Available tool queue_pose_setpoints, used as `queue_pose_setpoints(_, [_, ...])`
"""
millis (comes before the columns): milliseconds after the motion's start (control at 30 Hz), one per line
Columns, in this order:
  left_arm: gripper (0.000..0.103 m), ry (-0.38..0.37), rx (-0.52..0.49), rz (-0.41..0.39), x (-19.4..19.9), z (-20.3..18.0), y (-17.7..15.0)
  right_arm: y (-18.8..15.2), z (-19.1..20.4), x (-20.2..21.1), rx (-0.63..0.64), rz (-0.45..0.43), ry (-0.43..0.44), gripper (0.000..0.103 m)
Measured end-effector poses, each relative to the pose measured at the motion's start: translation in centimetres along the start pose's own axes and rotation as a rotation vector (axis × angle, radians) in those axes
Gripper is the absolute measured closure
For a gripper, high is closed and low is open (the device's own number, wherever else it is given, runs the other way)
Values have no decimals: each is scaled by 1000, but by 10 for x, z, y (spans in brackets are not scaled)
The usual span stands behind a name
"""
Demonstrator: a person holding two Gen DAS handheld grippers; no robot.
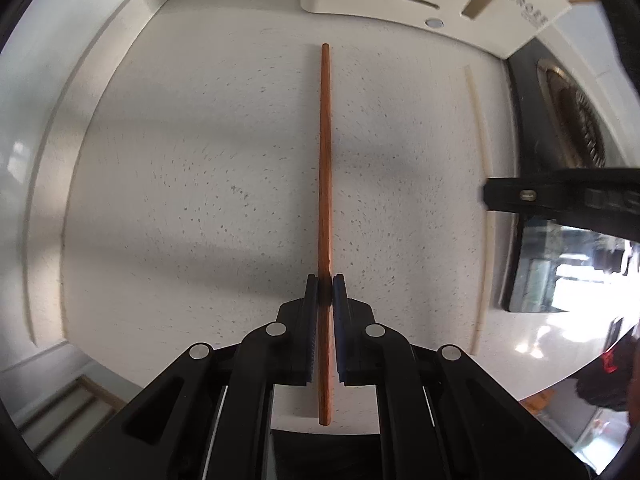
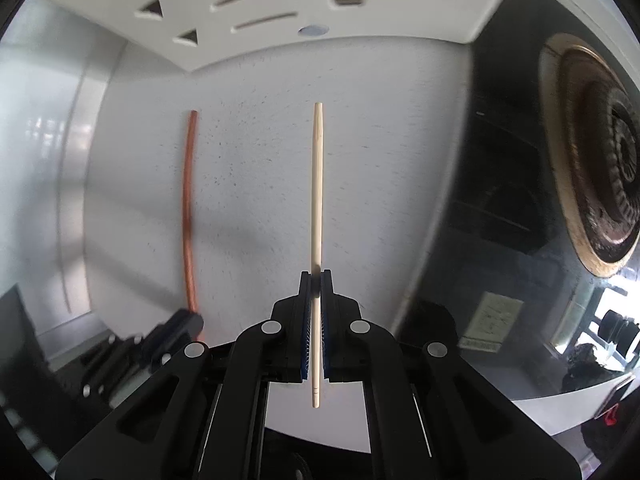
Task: Organize utensils
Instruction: 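Close the right tool on the pale chopstick while the left tool holds its chopstick, then lift both held chopsticks up toward the cream utensil holder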
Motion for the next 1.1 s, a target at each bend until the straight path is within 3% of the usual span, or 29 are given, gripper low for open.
queue_pose_setpoints(300, [96, 115, -53, 7, -2, -11, 1, -24, -27, 40, -25, -125, 57, 98])
queue_pose_setpoints(467, [96, 98, -44, 0, -1, -18, 0, -37, -40, 48, -21, -175, 84, 98])
queue_pose_setpoints(633, [97, 130, -79, -48, 3, -23, -4, -43, -49, 68, 8, -224, 79, 98])
queue_pose_setpoints(933, [97, 58, -87, -135, 30, -42, -8, -46, -30, 75, 88, -269, 17, 98])
queue_pose_setpoints(1100, [97, -13, -58, -223, 49, -49, -13, -45, -23, 75, 115, -289, -22, 98])
Point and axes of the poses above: each gripper's, at about its wrist camera, not at the fingertips, and x roughly against the way its jaws point, z to its left, y to its top, the point moved 9 cm from there along -x, roughly the way its jaws point, and after that the axes turned 15 degrees about x, right-handed, at the moved point
